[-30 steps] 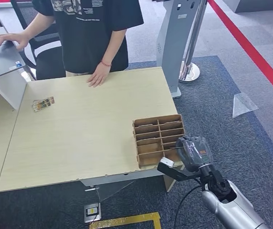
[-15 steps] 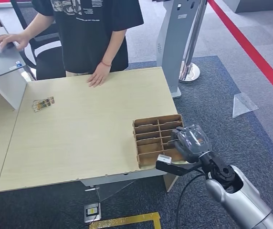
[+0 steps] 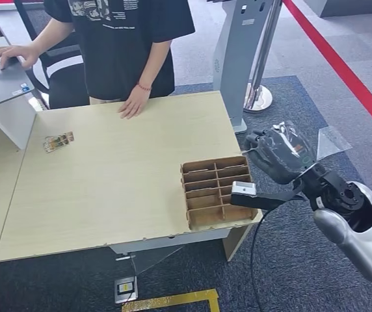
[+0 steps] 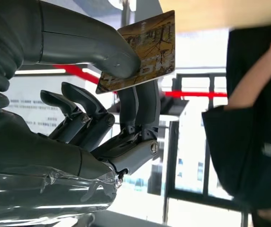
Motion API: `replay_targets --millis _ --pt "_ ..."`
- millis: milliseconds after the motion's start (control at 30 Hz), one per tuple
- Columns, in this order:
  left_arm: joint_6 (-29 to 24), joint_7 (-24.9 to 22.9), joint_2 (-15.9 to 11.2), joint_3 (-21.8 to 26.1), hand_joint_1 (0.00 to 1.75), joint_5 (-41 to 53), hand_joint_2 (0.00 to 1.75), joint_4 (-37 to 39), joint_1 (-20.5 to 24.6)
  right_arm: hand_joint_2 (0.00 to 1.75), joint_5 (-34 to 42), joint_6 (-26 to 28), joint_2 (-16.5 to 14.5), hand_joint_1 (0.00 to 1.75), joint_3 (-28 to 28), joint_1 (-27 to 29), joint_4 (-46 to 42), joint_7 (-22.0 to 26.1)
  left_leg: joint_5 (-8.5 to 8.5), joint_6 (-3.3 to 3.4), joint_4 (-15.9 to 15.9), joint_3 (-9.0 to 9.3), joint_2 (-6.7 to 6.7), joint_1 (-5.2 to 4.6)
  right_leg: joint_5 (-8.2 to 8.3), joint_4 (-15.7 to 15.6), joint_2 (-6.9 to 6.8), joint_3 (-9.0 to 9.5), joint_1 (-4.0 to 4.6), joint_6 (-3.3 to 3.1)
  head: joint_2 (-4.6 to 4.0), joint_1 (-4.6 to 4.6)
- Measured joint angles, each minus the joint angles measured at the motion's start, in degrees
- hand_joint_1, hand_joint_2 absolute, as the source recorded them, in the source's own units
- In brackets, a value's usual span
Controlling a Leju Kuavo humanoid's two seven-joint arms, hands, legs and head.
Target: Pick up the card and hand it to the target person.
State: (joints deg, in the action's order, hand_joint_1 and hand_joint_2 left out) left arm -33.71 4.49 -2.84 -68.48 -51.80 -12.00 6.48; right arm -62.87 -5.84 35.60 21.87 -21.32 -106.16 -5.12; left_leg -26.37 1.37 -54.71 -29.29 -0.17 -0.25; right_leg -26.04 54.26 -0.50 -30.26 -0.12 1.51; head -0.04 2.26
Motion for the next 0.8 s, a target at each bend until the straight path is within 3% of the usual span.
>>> replay_targets --millis 133,367,533,800 --pt "0.0 0.3 0.0 0.0 0.0 0.5 1.75 0.0 0.0 1.75 0.7 6.2 0.8 1.75 0.0 -1.9 -0.7 -1.2 0.0 0.0 0.0 -0.01 -0.01 0.0 0.0 0.0 -0.01 0.0 0.0 0.0 0.0 -0.01" --pt "-0.4 0.3 0.2 0.0 0.0 1.3 1.75 0.0 0.1 1.75 -7.5 20.6 -0.5 1.75 1.9 -4.7 3.9 -6.0 0.0 0.0 0.0 -0.07 -0.03 0.01 0.0 0.0 -0.03 0.02 0.0 0.0 -0.01 -0.01" --pt "-0.3 0.2 0.3 -0.1 0.0 2.2 1.75 0.0 0.3 1.75 -12.2 26.8 -4.8 1.75 4.4 -8.1 11.0 -8.0 0.02 -0.02 0.0 -0.08 -0.04 0.02 0.0 0.1 -0.05 0.01 0.01 -0.01 -0.01 -0.01" --pt "-0.2 -0.6 0.4 -0.9 0.0 3.5 1.75 0.0 0.6 1.75 -18.0 31.8 -15.0 1.75 8.6 -15.3 26.9 -9.4 0.06 -0.08 0.0 -0.13 -0.12 0.07 -0.01 0.1 -0.14 -0.04 0.05 -0.03 -0.01 0.0"
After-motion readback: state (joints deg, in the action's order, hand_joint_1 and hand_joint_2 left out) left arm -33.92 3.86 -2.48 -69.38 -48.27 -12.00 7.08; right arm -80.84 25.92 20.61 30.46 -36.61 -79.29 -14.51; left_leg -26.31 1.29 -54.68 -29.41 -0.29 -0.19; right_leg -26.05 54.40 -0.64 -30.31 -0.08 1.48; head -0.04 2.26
